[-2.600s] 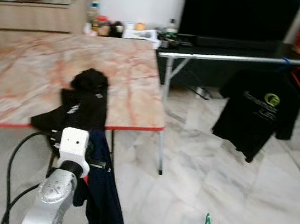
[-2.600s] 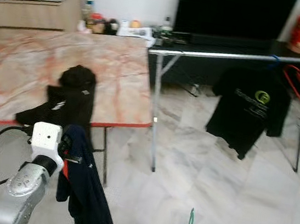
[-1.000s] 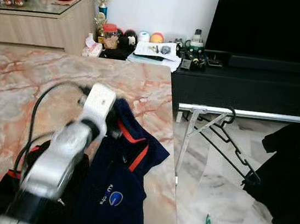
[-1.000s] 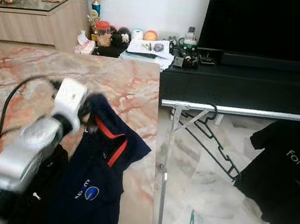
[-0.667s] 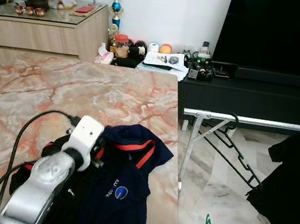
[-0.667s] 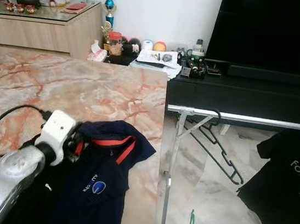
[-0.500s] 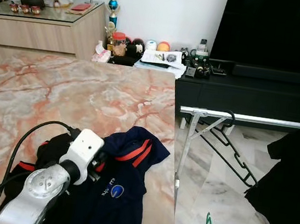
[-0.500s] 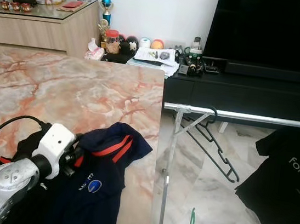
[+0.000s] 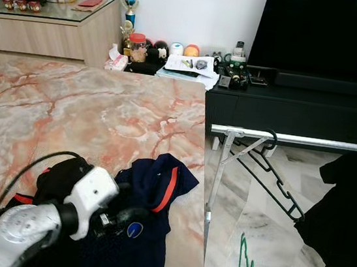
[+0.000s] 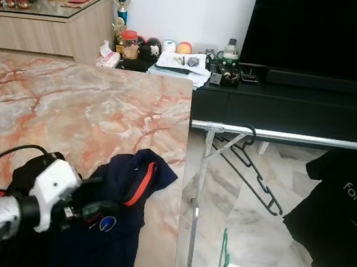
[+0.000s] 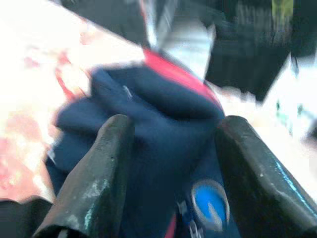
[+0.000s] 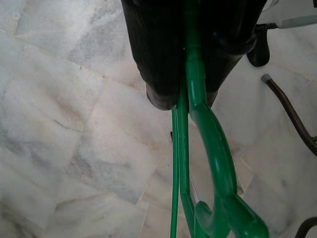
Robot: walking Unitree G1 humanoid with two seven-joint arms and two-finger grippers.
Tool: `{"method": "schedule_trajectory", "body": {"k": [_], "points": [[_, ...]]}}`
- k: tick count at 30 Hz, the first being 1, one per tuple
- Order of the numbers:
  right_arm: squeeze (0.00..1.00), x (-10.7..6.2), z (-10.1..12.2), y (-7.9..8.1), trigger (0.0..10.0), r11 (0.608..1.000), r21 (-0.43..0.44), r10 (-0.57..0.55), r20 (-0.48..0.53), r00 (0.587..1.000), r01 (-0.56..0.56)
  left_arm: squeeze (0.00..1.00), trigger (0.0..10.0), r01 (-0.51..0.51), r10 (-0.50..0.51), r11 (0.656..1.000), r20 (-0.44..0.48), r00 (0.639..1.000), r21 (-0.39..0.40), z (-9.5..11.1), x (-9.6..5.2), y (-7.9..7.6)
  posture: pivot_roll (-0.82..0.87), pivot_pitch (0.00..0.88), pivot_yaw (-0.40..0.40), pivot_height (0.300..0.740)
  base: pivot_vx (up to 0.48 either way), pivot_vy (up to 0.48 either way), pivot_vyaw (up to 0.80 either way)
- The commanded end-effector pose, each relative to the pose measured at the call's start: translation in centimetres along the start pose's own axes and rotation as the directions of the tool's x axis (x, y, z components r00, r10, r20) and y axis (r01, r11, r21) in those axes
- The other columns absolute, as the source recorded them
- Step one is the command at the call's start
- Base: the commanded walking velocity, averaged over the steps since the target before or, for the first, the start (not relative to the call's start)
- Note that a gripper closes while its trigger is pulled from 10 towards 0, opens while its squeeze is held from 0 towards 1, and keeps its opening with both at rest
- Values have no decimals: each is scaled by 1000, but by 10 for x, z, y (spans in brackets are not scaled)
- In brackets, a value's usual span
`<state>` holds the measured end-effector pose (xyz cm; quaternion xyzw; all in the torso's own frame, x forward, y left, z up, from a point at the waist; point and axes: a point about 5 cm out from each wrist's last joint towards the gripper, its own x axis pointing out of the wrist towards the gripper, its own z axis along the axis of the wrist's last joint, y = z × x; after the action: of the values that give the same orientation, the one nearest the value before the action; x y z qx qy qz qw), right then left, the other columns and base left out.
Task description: Hang hanger
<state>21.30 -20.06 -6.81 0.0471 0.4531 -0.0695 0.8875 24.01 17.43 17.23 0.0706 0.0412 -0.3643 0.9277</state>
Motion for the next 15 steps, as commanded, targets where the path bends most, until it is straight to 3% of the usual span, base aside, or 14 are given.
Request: {"method": "schedule_trajectory", "body": {"k": [1, 4, 5, 6, 7, 9, 11, 15], "points": [[0, 0, -1, 4, 10000, 1000, 1, 6, -16, 1000, -6, 1000, 10000, -41, 43, 998, 38, 998, -48, 6, -4, 10, 122, 5, 14, 740, 0, 0, 0], [0, 1, 1, 6, 10000, 1000, 1, 9, -15, 1000, -9, 1000, 10000, -89, 101, 990, 106, 989, -111, 12, -7, 19, 117, 0, 17, 740, 0, 0, 0], [0, 1, 3, 7, 10000, 1000, 1, 8, -14, 1000, -8, 576, 10000, -164, 177, 981, 126, 976, -107, 14, -5, 26, 119, 0, 17, 740, 0, 0, 0], [0, 1, 4, 7, 10000, 1000, 0, 7, -12, 1000, -7, 576, 10000, -216, 229, 971, 136, 964, -102, 15, -3, 31, 120, 0, 17, 740, 0, 0, 0], [0, 1, 6, 7, 10000, 1000, 1, 7, -11, 1000, -7, 0, 10000, -284, 296, 954, 142, 945, -97, 15, -1, 36, 122, 0, 18, 740, 0, 0, 0], [0, 1, 1, 7, 10000, 1000, -1, 6, -17, 1000, -6, 0, 10000, -375, 391, 918, 147, 908, -127, 10, 7, 41, 121, 0, 18, 740, 0, 0, 0], [0, 0, -3, 6, 10000, 1000, -2, 6, -23, 1000, -6, 0, 10000, -411, 470, 865, 181, 864, -287, 6, 18, 37, 115, 0, 18, 740, 0, 0, 0], [0, 0, -4, 5, 10000, 1000, 1, 4, -21, 1000, -4, 0, 10000, -444, 509, 842, 179, 842, -305, 1, 31, 30, 98, 0, 22, 740, 0, 0, 0]]}}
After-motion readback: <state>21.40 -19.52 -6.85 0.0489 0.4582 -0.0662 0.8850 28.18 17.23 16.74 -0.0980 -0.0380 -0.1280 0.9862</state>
